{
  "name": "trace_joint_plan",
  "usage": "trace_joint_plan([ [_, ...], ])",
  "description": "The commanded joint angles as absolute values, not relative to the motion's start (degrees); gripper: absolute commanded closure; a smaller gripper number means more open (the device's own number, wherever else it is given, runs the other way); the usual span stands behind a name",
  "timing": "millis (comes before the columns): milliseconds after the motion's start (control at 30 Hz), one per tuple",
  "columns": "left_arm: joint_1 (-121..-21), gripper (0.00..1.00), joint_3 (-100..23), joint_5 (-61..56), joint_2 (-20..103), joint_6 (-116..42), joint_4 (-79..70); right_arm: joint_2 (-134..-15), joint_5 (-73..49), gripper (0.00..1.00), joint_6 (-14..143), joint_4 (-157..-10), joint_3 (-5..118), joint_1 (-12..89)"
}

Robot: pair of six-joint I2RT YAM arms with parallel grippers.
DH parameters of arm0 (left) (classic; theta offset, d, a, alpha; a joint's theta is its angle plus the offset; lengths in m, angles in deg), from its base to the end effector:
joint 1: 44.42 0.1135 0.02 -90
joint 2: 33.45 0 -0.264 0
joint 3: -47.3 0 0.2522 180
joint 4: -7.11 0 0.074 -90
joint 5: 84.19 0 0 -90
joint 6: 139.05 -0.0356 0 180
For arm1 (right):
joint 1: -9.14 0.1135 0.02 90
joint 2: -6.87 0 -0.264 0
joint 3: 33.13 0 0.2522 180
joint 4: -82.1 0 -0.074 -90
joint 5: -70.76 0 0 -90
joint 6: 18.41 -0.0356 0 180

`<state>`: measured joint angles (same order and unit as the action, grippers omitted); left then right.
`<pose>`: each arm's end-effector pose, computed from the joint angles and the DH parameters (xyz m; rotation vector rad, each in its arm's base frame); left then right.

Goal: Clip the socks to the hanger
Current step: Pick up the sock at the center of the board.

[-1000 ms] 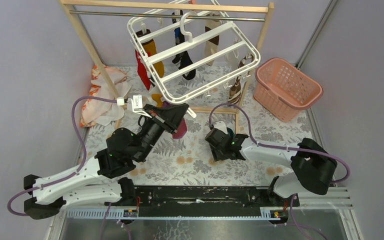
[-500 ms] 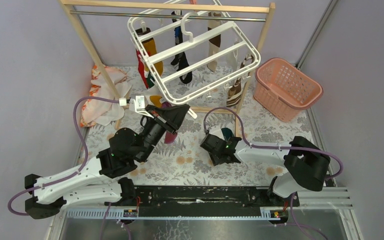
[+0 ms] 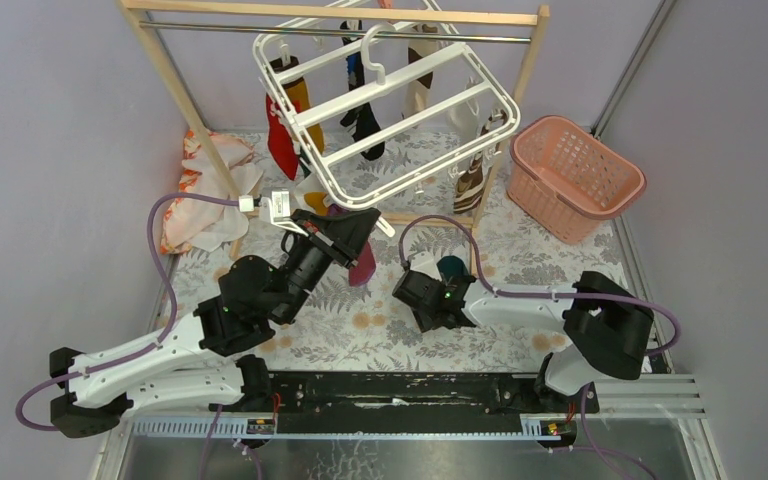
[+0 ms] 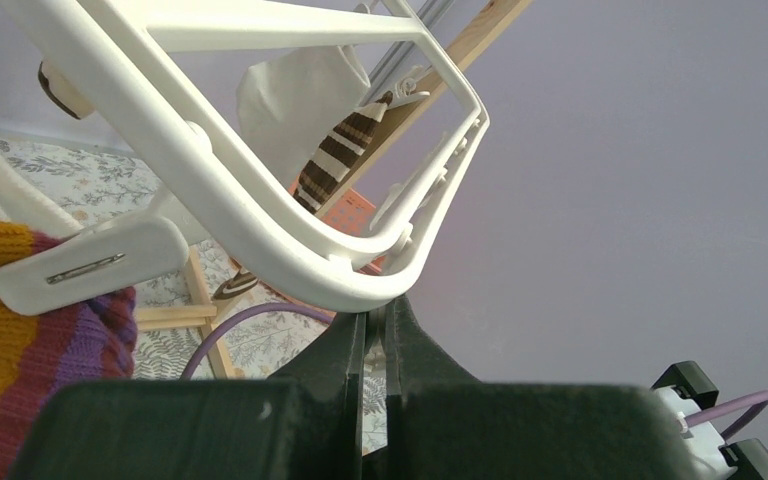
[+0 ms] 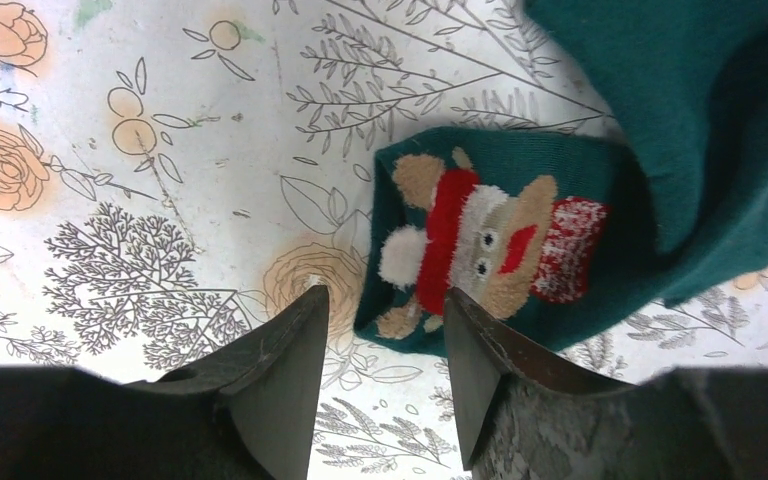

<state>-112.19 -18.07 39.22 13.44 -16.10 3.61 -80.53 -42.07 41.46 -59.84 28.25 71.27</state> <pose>0.0859 -0.1583 0.4130 -0.0991 1.4368 -1.0888 0.1437 0.2423 0.1705 -0.5882 2.4806 0.0662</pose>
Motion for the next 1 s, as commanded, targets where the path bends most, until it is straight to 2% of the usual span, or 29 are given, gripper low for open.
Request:
trace_joint_plan([
  [0,-112.5,1.00,-17.1,37.9,13.1,-15.7,0.5,-82.4,-40.5,0.48,39.3,-62.6,27.9,72.0],
  [33,-112.5,1.00,-17.1,38.0,13.0,-15.6,0.4,-82.6,-40.2,0.49,39.2,-62.7,27.7,72.0],
  [133,-112.5,1.00,-17.1,38.1,12.7,-15.7,0.2,-83.1,-39.3,0.63,39.0,-62.6,27.3,72.0],
  [167,-112.5,1.00,-17.1,38.2,12.6,-15.7,0.2,-83.3,-38.9,0.75,39.1,-62.6,27.3,72.0],
  [267,-112.5,1.00,-17.2,38.0,12.7,-15.7,0.2,-83.3,-38.5,1.00,39.0,-62.5,27.0,72.0],
  [500,-112.5,1.00,-17.3,38.0,12.4,-15.8,-0.1,-71.9,-39.1,1.00,39.4,-63.0,25.5,72.0],
  [767,-112.5,1.00,-18.2,37.0,13.8,-16.1,0.6,-54.2,-31.4,1.00,50.0,-61.7,28.7,72.0],
  [967,-112.5,1.00,-19.8,35.9,15.3,-16.8,0.7,-44.0,-35.5,1.00,53.3,-62.8,27.0,71.9],
])
